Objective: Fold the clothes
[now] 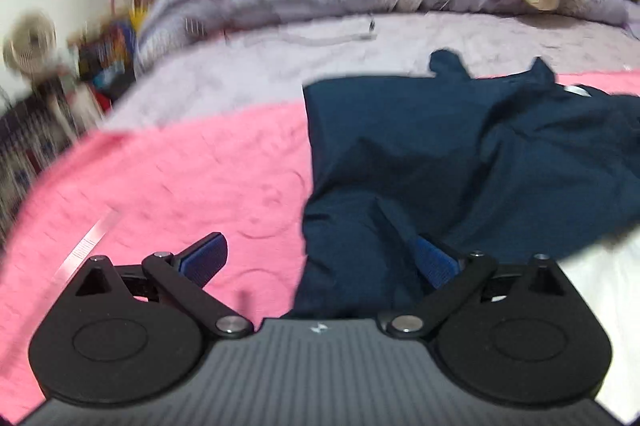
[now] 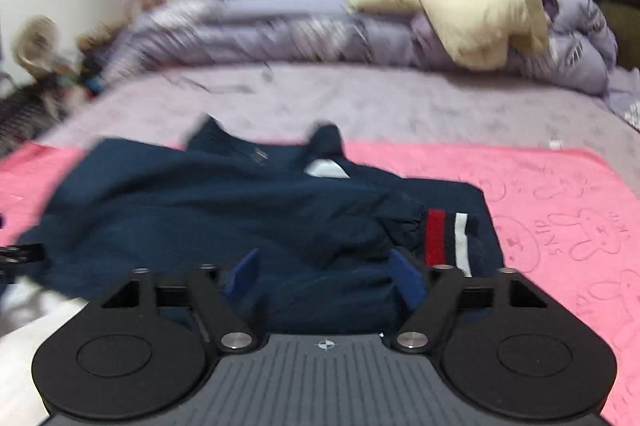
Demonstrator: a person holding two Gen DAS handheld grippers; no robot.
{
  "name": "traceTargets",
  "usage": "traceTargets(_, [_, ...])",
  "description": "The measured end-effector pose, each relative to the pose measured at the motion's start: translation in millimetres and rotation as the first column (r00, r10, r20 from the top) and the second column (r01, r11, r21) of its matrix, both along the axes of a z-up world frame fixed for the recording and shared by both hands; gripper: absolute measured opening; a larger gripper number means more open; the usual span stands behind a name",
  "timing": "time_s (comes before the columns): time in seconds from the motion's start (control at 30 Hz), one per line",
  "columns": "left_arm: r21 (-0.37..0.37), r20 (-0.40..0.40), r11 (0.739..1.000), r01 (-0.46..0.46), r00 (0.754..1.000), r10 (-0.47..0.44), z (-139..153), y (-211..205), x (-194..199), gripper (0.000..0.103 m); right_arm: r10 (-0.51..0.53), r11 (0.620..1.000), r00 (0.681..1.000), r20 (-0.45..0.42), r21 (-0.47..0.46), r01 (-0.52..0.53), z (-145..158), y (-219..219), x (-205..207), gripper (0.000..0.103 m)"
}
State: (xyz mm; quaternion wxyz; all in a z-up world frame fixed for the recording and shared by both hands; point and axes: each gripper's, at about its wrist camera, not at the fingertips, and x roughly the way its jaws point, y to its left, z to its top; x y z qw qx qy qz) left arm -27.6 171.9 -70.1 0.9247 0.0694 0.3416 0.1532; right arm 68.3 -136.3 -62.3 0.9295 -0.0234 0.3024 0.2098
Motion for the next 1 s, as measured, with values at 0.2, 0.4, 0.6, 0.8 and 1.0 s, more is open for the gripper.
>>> traceTargets(0.2, [-0.072, 0.002, 0.996, 0.051, 0.999, -0.051, 12.0, -40.8, -105.6, 0.101, 0.07, 0.997, 0.997, -0.033, 0.038, -0.069, 6.4, -42.9, -111.7, 0.077])
traceTargets(0.4, [-0.113, -0.083, 0.99, 0.085, 0.992, -0.095, 11.2, -88.0, -193.3, 0.102, 0.128, 0.989, 0.981, -0.144, -0.055, -0.138, -2.5, -71.8, -215.1, 0.079])
traceTargets(0.6, [-0.141, -0.1, 0.988, 0.062, 0.992, -0.077, 4.7, -94.5, -242.3, 0.102, 0.106, 0.987, 0.98, -0.17, -0.1, -0.125, -4.6, -102.6, -271.8, 0.088])
traceTargets(0.8, [-0.066, -0.153, 0.997, 0.049, 0.987, -0.059, -9.0, -100.4, -269.0, 0.102, 0.091, 0.922, 0.977, -0.194, -0.355, -0.157, -28.3, -98.3, -291.7, 0.089])
traceTargets(1.0, [-0.016, -0.208, 0.994, 0.105, 0.972, -0.106, -29.7, -108.1, -276.2, 0.102, 0.1, 0.908, 0.965, -0.243, -0.374, -0.189, -52.2, -87.2, -287.0, 0.09])
